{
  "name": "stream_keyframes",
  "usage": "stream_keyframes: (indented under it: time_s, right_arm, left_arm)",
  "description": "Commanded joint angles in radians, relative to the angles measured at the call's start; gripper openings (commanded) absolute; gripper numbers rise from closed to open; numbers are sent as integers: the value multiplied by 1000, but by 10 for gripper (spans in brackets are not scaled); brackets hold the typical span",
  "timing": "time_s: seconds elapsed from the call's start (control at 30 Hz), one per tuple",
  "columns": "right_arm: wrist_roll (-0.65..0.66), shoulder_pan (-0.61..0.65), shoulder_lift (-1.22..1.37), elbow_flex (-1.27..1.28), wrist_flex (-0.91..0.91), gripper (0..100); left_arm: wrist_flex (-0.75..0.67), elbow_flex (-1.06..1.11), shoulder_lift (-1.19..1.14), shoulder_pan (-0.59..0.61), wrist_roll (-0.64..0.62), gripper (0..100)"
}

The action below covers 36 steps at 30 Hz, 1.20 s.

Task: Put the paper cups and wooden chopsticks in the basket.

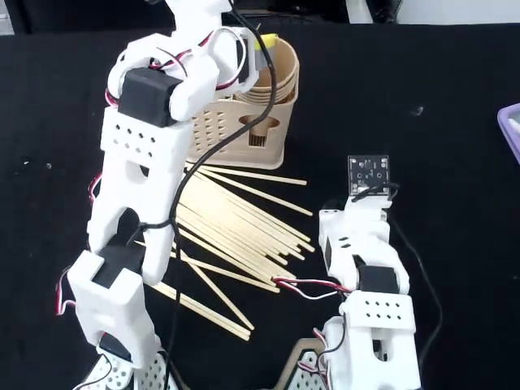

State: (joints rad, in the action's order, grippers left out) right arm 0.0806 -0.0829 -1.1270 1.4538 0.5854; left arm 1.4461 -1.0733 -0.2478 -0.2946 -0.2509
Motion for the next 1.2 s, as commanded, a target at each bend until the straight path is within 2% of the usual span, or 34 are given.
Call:
stream_keyframes:
  time_s: [0.0, 0.1, 0.37, 0.53, 0.7, 0.73, 0.97, 1.17]
  right_arm:
    - [-5, -12, -28, -2, -25, 11]
    - [-5, -12, -28, -2, -25, 11]
    - [-5, -12, -28, -2, -25, 11]
    - [-5, -12, -28, -2, -25, 11]
    - [-5, -12, -28, -2, -25, 11]
    - [-5, -12, -28, -2, -25, 11]
    - [-5, -12, -28, -2, -25, 11]
    - [-5, -12, -28, -2, -25, 11]
  left_arm:
    - [55, -18, 12, -4, 12, 216]
    - [118, -10, 8, -4, 32, 216]
    - [319, -47, 26, 4, 272, 216]
    - [316, 88, 130, 12, 279, 216]
    - [316, 456, 408, 5, 295, 216]
    - [313, 550, 462, 12, 328, 216]
    - [307, 1225, 687, 76, 730, 216]
    - [117, 1672, 710, 107, 973, 220]
